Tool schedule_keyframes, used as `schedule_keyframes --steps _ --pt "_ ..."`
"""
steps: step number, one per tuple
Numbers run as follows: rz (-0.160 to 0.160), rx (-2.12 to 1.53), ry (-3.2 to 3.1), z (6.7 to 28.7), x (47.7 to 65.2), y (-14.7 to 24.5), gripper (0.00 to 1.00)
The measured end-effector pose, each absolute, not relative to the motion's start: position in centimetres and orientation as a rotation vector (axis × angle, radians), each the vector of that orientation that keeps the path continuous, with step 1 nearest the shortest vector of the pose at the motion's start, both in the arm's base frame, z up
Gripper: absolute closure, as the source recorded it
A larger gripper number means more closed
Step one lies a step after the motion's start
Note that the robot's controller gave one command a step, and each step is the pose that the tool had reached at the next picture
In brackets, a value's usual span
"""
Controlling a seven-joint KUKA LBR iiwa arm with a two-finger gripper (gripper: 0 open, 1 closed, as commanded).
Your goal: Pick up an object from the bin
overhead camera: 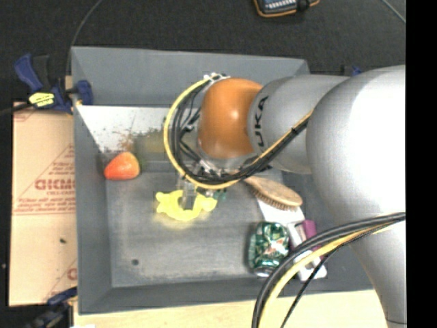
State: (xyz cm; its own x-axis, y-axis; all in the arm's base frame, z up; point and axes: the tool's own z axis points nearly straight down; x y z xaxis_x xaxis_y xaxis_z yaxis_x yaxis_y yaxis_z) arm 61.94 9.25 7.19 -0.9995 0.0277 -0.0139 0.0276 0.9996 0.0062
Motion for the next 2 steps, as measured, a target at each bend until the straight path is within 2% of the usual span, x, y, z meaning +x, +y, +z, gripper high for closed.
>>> schedule_keyframes --steps 1,2 --pt "0.011 0.045 3.124 7.7 62.0 9.2 1.0" --pt "0.01 0.045 3.13 10.8 61.8 9.2 1.0"
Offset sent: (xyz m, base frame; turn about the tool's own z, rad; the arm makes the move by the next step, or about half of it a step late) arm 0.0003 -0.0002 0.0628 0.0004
